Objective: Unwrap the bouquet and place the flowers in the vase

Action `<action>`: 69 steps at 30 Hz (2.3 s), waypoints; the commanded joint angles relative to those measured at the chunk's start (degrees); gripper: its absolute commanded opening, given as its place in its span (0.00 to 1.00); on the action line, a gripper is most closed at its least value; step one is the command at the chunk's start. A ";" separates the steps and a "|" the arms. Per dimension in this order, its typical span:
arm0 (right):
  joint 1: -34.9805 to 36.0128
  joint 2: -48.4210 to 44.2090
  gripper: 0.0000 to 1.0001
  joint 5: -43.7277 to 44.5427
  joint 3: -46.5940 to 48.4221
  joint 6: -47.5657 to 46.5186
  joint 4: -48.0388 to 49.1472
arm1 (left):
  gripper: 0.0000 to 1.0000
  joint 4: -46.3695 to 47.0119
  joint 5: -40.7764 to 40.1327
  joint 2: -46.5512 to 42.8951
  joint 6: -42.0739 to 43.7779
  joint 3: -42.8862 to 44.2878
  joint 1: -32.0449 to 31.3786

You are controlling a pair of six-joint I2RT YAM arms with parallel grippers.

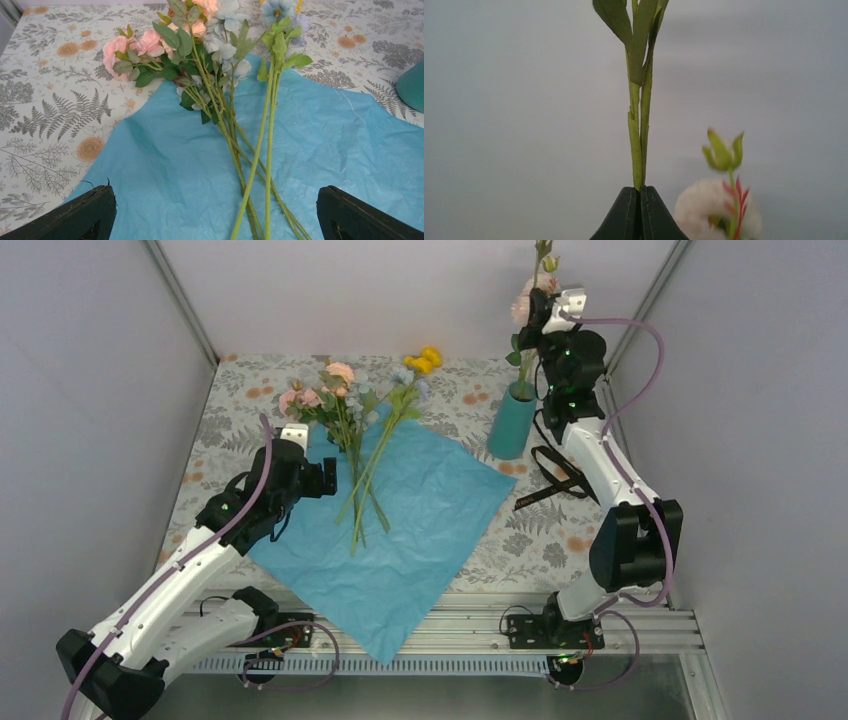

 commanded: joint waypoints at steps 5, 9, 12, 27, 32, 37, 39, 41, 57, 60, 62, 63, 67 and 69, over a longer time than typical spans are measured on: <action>-0.30 -3.14 0.04 -0.28 -14.13 2.62 6.42 | 1.00 0.84 0.68 0.38 0.99 -0.18 -0.18; -0.28 -4.51 0.05 1.04 -18.24 2.83 6.09 | 1.00 1.01 0.87 0.27 0.99 -0.17 -0.20; -0.33 -5.48 0.12 2.70 -18.01 2.87 1.92 | 1.00 0.91 0.98 0.00 0.91 -0.11 -0.20; 10.69 -12.43 0.45 6.58 -8.71 32.53 -42.26 | 1.00 1.27 1.05 -2.35 1.08 -0.29 -0.20; 21.51 -12.84 0.41 11.32 -13.10 38.56 -37.35 | 1.00 1.35 1.13 -2.78 1.17 -0.21 -0.20; 28.41 -3.10 0.39 12.18 -12.63 43.36 -33.45 | 1.00 1.28 0.31 -3.76 1.03 -0.21 -0.20; 29.94 1.75 0.39 9.82 -11.95 45.40 -31.04 | 1.00 1.27 0.33 -4.08 0.93 -0.28 -0.20; 30.96 7.27 0.39 7.19 -11.25 48.36 -28.18 | 1.00 1.28 0.36 -4.27 0.99 -0.29 -0.20; 33.74 30.63 0.37 -3.85 -4.25 57.20 -15.21 | 1.00 1.53 1.24 -4.47 1.25 -0.43 -0.20; 33.70 33.32 0.34 -4.97 -2.07 56.78 -15.46 | 1.00 1.60 1.29 -4.50 1.26 -0.47 -0.20; 33.74 34.07 0.31 -4.79 -2.00 57.11 -15.57 | 1.00 1.47 1.14 -4.37 1.25 -0.51 -0.20; 33.74 34.35 0.29 -4.68 -2.04 57.23 -15.46 | 1.00 1.45 1.16 -4.38 1.25 -0.48 -0.20; 33.74 34.40 0.20 -4.50 -1.89 56.73 -15.32 | 1.00 1.45 0.99 -3.96 1.25 -0.45 -0.20; 33.74 33.69 0.12 -3.67 -2.26 56.59 -15.51 | 1.00 1.37 0.87 -3.79 1.25 -0.47 -0.20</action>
